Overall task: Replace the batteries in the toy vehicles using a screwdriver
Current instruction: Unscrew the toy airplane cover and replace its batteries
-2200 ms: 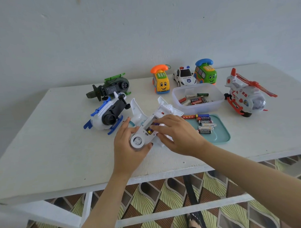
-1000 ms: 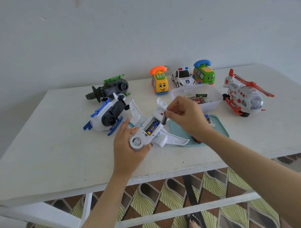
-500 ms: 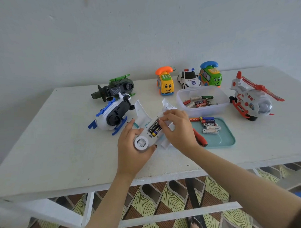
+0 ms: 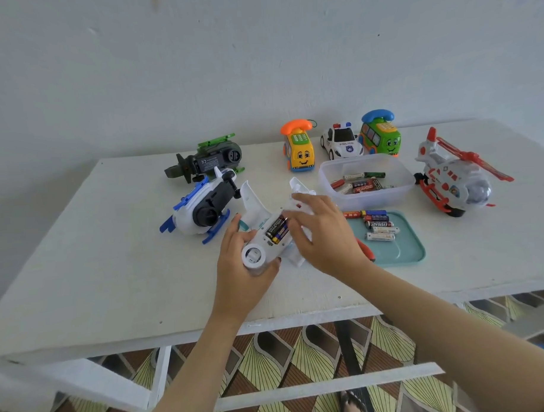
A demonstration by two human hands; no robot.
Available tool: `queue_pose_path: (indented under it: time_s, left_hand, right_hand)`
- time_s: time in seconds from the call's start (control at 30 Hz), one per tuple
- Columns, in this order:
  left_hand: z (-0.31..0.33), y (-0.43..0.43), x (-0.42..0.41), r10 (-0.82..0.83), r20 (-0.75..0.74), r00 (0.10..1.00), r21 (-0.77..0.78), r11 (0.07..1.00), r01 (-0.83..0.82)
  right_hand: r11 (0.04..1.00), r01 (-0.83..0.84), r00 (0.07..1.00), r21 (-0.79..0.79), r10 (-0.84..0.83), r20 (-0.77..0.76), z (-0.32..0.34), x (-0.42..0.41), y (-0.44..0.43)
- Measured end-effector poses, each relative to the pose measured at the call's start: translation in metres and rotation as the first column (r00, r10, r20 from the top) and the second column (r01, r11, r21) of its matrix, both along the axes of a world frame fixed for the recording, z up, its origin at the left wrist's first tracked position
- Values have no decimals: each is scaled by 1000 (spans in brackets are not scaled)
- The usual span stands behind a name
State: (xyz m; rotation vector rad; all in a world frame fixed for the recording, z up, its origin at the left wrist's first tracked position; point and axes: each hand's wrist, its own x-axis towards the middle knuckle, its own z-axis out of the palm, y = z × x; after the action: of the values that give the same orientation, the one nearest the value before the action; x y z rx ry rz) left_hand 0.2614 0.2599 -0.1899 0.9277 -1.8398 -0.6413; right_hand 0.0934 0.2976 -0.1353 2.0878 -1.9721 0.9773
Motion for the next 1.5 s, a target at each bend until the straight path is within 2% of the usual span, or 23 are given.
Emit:
queue_pose_path:
  time_s: [0.17, 0.3, 0.47, 0.57, 0.7, 0.77, 0.87, 1.07, 1.17, 1.27, 1.33, 1.4, 1.5]
  left_hand:
    - [1, 1, 0, 28, -76, 997, -111, 993, -37]
    - [4, 4, 0, 65, -160, 985, -177, 980, -94]
    - [12, 9, -2, 191, -218, 957, -180, 956, -232]
    - [11, 6, 0, 244, -247, 938, -171, 941, -290]
    - [5, 0, 2, 309, -260, 915, -165, 919, -357]
    - [3, -1, 3, 319, -258, 912, -152, 919, -364]
    - [3, -2, 3, 304, -252, 919, -181, 918, -353]
    - [4, -4, 1, 268, -233, 935, -193, 929, -315]
    - [2, -6, 2, 253, -240, 937, -174, 939, -298]
    - [3, -5, 2, 252, -226, 941, -121, 951, -284]
    - [3, -4, 2, 227, -211, 951, -119, 959, -256]
    - [4, -3, 2, 177, -209, 962, -114, 972, -204]
    - [6, 0, 1, 111, -212, 971, -92, 987, -133]
  right_hand:
    - [968, 204, 953, -145, -162, 256, 17, -31, 1]
    - [949, 315, 844, -17, -272, 461, 17, -53, 4]
    - [920, 352, 750, 174, -389, 535, 4, -57, 7]
    - [919, 305, 839, 252, -384, 386, -4, -49, 7]
    - [910, 228, 961, 346, -267, 70, -8, -31, 5]
    - [896, 222, 975, 385, -210, -73, -7, -22, 4]
    - [867, 232, 966, 441, -151, -210, -4, -13, 1]
    - [875, 223, 949, 429, -95, -300, 6, -5, 1]
    - [860, 76, 981, 504, 26, -192, 13, -9, 6]
    - [785, -131, 982, 605, 186, -29, 31, -15, 14]
    - [758, -200, 974, 620, 225, 39, 43, -18, 17]
    - [773, -254, 967, 582, 193, 166, 54, -22, 17]
    - [860, -307, 907, 408, 134, 400, 62, -22, 14]
